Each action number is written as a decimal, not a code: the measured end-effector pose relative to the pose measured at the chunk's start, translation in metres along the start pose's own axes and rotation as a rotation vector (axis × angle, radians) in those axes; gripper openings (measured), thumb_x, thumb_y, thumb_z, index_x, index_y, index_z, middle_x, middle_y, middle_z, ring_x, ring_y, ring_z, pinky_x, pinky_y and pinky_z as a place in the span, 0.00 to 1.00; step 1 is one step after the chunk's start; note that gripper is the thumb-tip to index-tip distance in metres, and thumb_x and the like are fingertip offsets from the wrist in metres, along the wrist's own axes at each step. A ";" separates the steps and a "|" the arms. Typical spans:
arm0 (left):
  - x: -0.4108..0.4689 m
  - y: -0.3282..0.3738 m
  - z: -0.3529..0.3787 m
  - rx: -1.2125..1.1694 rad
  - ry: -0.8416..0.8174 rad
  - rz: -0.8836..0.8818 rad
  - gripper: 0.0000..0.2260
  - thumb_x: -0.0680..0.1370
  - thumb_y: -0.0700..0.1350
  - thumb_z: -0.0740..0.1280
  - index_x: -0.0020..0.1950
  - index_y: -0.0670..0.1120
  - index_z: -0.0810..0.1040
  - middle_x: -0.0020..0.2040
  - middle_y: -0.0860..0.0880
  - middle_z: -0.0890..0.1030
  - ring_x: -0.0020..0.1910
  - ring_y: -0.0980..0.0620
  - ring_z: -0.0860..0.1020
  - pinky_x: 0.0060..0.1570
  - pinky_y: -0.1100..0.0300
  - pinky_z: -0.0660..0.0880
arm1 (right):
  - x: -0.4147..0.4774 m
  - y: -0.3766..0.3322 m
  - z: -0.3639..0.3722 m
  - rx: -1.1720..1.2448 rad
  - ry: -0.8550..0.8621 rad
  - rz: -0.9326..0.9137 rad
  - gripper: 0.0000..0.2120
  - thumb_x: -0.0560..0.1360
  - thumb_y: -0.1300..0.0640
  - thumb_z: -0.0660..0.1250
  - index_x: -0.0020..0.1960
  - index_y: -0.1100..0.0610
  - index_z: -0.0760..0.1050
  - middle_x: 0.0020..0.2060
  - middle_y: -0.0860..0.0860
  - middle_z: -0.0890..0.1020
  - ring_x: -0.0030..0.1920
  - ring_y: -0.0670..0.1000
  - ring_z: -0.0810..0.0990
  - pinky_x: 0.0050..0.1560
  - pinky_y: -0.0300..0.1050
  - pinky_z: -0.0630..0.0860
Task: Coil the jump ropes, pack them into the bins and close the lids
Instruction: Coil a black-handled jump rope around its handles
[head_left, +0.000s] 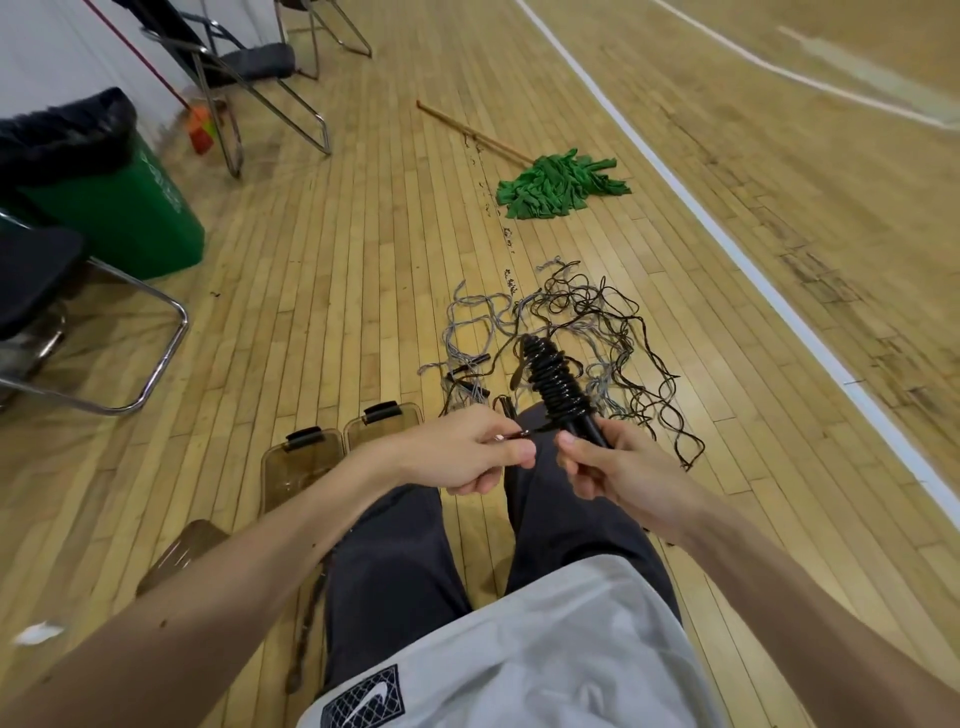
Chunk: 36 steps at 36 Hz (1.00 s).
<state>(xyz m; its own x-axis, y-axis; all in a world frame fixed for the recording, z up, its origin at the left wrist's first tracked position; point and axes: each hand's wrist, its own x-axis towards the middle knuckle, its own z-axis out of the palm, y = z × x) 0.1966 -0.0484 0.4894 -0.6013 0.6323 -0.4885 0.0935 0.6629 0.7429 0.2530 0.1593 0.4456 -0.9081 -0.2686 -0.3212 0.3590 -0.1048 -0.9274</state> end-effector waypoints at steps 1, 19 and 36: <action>-0.001 0.002 0.003 0.032 0.000 0.001 0.12 0.85 0.51 0.60 0.49 0.45 0.76 0.27 0.53 0.75 0.23 0.55 0.69 0.28 0.61 0.68 | 0.001 0.001 0.001 -0.004 0.023 0.001 0.06 0.81 0.59 0.65 0.48 0.60 0.72 0.33 0.52 0.76 0.31 0.49 0.70 0.36 0.42 0.67; -0.022 0.047 -0.001 0.844 0.068 0.038 0.08 0.83 0.50 0.63 0.50 0.46 0.75 0.35 0.53 0.72 0.32 0.56 0.70 0.31 0.59 0.65 | 0.005 -0.004 0.019 -0.333 0.026 0.067 0.10 0.83 0.61 0.64 0.42 0.60 0.73 0.28 0.49 0.76 0.28 0.49 0.71 0.30 0.39 0.69; -0.004 0.079 -0.012 0.921 -0.023 0.262 0.13 0.73 0.59 0.74 0.44 0.50 0.83 0.33 0.59 0.76 0.37 0.58 0.76 0.33 0.62 0.71 | -0.006 -0.012 0.028 -0.958 -0.311 0.160 0.10 0.81 0.57 0.65 0.40 0.51 0.70 0.34 0.47 0.78 0.34 0.45 0.75 0.40 0.41 0.72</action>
<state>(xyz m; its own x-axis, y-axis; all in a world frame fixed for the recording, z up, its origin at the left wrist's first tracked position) 0.1964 -0.0033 0.5555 -0.4576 0.8067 -0.3739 0.8164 0.5478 0.1828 0.2598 0.1353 0.4643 -0.7190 -0.4635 -0.5178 0.0241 0.7280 -0.6852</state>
